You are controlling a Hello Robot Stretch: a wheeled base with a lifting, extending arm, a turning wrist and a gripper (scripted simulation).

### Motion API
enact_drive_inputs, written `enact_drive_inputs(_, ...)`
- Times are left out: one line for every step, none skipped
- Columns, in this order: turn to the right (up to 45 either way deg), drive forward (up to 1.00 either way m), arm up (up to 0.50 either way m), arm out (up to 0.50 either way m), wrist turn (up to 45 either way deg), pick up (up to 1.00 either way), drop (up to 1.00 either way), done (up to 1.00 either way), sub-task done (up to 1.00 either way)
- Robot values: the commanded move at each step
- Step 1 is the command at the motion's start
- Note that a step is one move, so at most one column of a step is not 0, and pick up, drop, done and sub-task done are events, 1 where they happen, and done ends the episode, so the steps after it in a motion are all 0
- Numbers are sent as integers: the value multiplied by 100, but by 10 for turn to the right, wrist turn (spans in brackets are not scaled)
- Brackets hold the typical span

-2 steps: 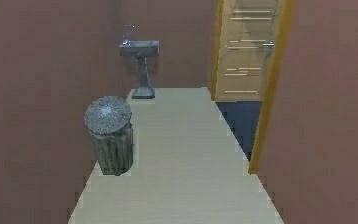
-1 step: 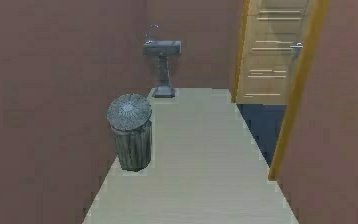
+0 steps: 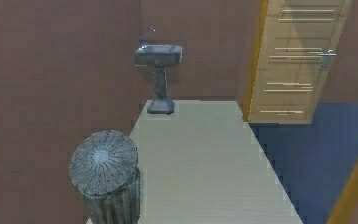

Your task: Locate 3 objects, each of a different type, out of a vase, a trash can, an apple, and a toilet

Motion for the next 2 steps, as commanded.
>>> enact_drive_inputs(-240, 0, 0, 0, 0, 0, 0, 0, 0)
enact_drive_inputs(0, 0, 0, 0, 0, 0, 0, 100, 0)
